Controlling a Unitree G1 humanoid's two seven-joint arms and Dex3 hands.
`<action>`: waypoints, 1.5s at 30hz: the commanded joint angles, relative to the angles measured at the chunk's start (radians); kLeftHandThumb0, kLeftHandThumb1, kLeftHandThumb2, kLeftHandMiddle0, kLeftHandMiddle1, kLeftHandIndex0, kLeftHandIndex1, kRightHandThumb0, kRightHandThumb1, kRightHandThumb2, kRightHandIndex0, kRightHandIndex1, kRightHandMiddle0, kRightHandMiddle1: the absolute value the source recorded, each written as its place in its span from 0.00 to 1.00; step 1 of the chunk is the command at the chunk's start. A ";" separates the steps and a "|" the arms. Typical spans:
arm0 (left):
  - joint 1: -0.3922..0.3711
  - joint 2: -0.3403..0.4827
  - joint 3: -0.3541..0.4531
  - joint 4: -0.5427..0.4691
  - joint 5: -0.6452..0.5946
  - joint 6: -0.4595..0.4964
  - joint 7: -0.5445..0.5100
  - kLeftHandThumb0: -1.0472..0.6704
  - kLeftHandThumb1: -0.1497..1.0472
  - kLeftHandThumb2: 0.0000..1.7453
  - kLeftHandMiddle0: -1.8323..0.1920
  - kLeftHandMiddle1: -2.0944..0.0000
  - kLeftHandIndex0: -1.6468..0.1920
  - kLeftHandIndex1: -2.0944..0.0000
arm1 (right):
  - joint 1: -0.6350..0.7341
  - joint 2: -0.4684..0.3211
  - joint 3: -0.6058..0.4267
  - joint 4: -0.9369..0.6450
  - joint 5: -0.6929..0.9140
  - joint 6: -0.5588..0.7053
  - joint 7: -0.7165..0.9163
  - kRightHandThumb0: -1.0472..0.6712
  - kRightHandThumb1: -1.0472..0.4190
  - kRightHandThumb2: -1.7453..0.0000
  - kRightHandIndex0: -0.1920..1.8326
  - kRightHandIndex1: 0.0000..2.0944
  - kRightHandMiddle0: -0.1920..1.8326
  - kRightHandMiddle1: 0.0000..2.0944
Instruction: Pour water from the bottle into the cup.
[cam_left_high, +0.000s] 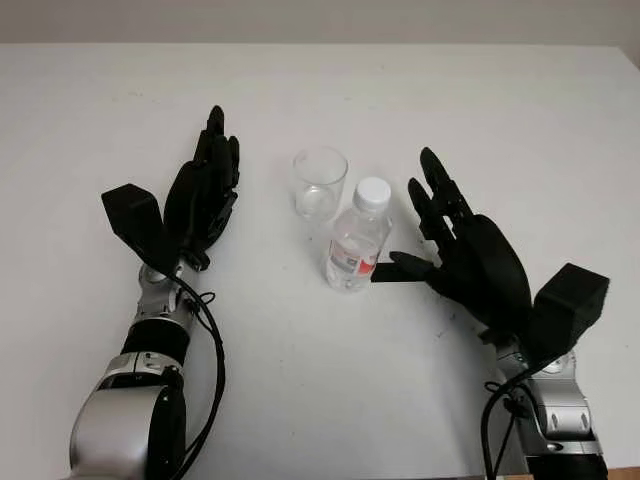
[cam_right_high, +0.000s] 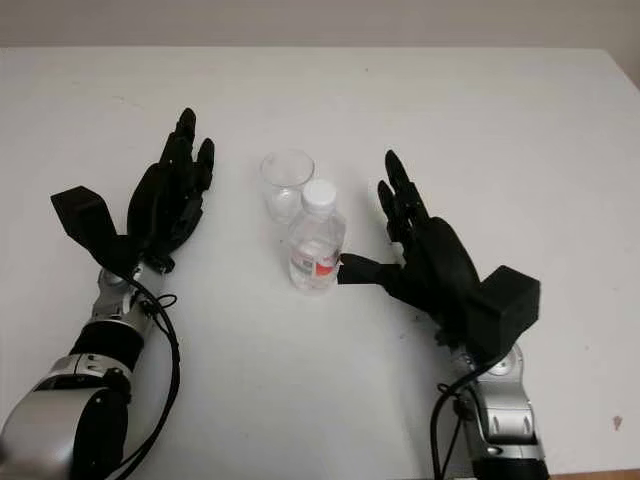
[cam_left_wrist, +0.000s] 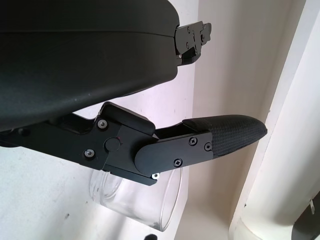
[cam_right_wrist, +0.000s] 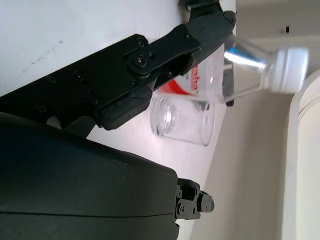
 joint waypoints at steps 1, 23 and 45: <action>0.002 0.006 0.000 -0.008 0.004 -0.004 0.004 0.12 1.00 0.36 1.00 1.00 1.00 1.00 | 0.025 -0.020 -0.006 -0.043 0.019 0.016 0.019 0.08 0.14 0.97 0.12 0.05 0.11 0.05; -0.007 0.001 0.002 0.000 -0.001 -0.006 0.001 0.11 1.00 0.36 1.00 1.00 1.00 1.00 | 0.000 0.038 0.087 0.013 0.078 0.109 0.090 0.11 0.17 0.97 0.23 0.09 0.23 0.11; -0.005 -0.011 0.003 -0.004 -0.004 -0.015 0.026 0.11 1.00 0.35 1.00 1.00 1.00 1.00 | -0.130 0.058 0.123 0.188 0.035 0.066 0.131 0.15 0.20 0.97 0.15 0.53 0.11 0.60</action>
